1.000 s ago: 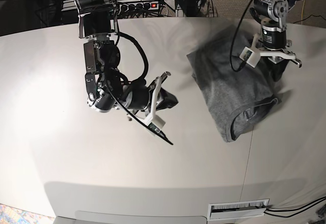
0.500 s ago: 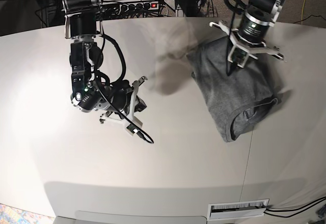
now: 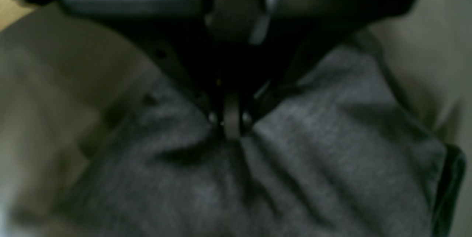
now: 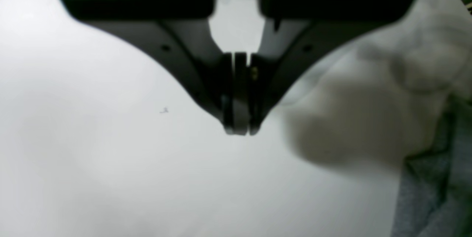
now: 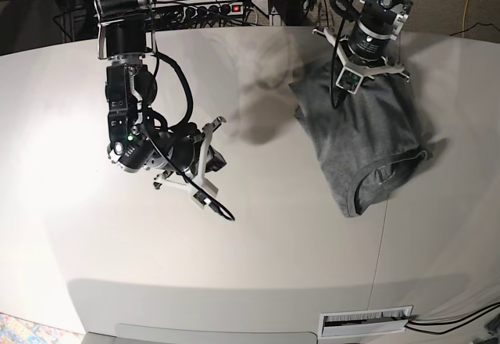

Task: Fold the T-shirt properly

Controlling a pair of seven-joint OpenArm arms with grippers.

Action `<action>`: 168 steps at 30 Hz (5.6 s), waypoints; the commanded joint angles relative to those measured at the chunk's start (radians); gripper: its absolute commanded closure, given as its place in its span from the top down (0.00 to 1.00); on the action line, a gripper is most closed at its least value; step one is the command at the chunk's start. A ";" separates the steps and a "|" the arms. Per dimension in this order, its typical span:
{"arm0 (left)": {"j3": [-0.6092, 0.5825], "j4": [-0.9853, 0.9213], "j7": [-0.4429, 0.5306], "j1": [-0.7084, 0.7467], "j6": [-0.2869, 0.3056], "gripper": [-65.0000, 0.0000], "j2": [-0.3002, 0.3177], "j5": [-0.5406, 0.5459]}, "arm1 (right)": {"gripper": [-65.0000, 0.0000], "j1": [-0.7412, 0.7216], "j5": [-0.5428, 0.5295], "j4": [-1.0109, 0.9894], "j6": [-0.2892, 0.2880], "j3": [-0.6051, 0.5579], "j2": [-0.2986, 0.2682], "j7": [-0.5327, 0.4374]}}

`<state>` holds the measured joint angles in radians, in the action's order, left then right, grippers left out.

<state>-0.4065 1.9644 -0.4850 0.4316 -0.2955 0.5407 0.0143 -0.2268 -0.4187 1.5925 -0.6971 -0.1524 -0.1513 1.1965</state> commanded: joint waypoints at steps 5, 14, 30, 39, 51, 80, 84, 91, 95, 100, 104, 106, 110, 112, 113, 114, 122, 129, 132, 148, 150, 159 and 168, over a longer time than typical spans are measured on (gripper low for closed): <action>0.085 -0.054 0.013 -0.002 0.081 0.00 0.008 -0.018 | 0.00 -0.022 -0.019 0.018 -0.001 0.004 -0.004 -0.019; 0.319 -0.117 0.042 -0.002 0.294 0.00 0.124 0.076 | 0.00 -0.023 -0.037 0.018 -0.001 0.004 -0.004 -0.026; 0.405 0.031 0.030 -0.002 0.293 0.00 0.148 0.339 | 0.00 -0.022 -0.038 0.018 -0.001 0.004 -0.003 -0.047; 0.405 -0.002 0.057 -0.050 0.293 0.00 -0.043 0.296 | 0.00 -0.022 -0.123 0.018 -0.001 0.004 -0.003 -0.036; 0.404 -0.025 0.069 -0.147 0.294 0.00 -0.283 0.287 | 0.00 -0.017 -0.161 0.018 -0.001 0.004 -0.003 -0.015; 0.403 -0.747 0.269 -0.574 0.324 0.00 -0.334 0.071 | 0.00 -0.016 -0.161 0.018 -0.001 0.004 -0.004 0.005; 0.403 -0.760 0.269 -0.619 0.353 0.00 -0.285 0.076 | 0.00 -0.017 -0.161 0.018 -0.001 0.004 -0.004 0.005; 0.403 -0.716 0.206 -0.656 0.410 0.00 -0.244 0.171 | 0.00 -0.017 -0.161 0.018 -0.001 0.004 -0.004 0.005; 0.403 -0.564 0.080 -0.656 0.454 0.00 -0.244 0.246 | 0.00 -0.010 -0.165 0.047 -0.001 0.004 -0.004 0.008; 0.403 -0.369 -0.105 -0.622 0.450 0.00 -0.243 0.355 | 0.00 0.041 -0.161 0.135 -0.001 0.013 -0.018 0.017; 0.403 -0.241 -0.138 -0.513 0.451 0.00 -0.222 0.384 | 0.00 0.104 -0.153 0.182 -0.001 0.078 -0.030 0.024; 0.403 -0.170 -0.148 -0.447 0.451 0.00 -0.199 0.384 | 0.00 0.143 -0.156 0.208 -0.001 0.135 -0.038 0.026; 0.407 -0.010 -0.151 -0.304 0.446 0.00 -0.138 0.377 | 0.00 0.244 -0.233 0.275 -0.001 0.251 -0.061 0.027; 0.421 0.061 -0.150 -0.229 0.413 0.00 -0.117 0.343 | 0.00 0.304 -0.266 0.309 -0.001 0.298 -0.066 0.029; 0.433 0.091 -0.150 -0.191 0.391 0.00 -0.111 0.327 | 0.00 0.337 -0.274 0.327 -0.001 0.319 -0.066 0.030; 0.449 0.117 -0.145 -0.153 0.381 0.00 -0.108 0.318 | 0.00 0.370 -0.274 0.345 -0.001 0.338 -0.065 0.030; 0.613 0.223 -0.124 0.135 0.382 0.00 -0.109 0.338 | 0.00 0.612 -0.274 0.518 -0.001 0.494 -0.065 0.029; 0.727 0.223 -0.083 0.369 0.383 0.00 -0.110 0.338 | 0.00 0.821 -0.284 0.548 -0.001 0.616 -0.059 0.023; 0.770 0.223 -0.083 0.468 0.383 0.00 -0.117 0.338 | 0.00 0.919 -0.330 0.548 -0.001 0.650 -0.059 0.023; 0.808 0.047 -0.076 0.797 0.483 0.00 -0.200 0.482 | 0.00 1.293 -0.321 0.357 -0.001 0.654 -0.059 -0.095; 0.808 -0.055 -0.055 0.775 0.512 0.00 -0.200 0.530 | 0.00 1.282 -0.317 0.252 -0.001 0.634 -0.059 -0.146; 0.808 -0.573 0.038 0.505 0.679 0.00 -0.200 0.574 | 0.00 1.037 -0.003 -0.258 -0.001 0.408 -0.059 -0.410; 0.808 -0.974 0.092 0.285 0.768 0.00 -0.209 0.554 | 0.00 0.687 0.172 -0.786 -0.001 0.193 -0.053 -0.698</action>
<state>0.3977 0.9817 -0.3950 0.6991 0.4644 0.3244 0.5606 0.4465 -0.2394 0.7956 -0.6861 0.0387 -0.1974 0.4973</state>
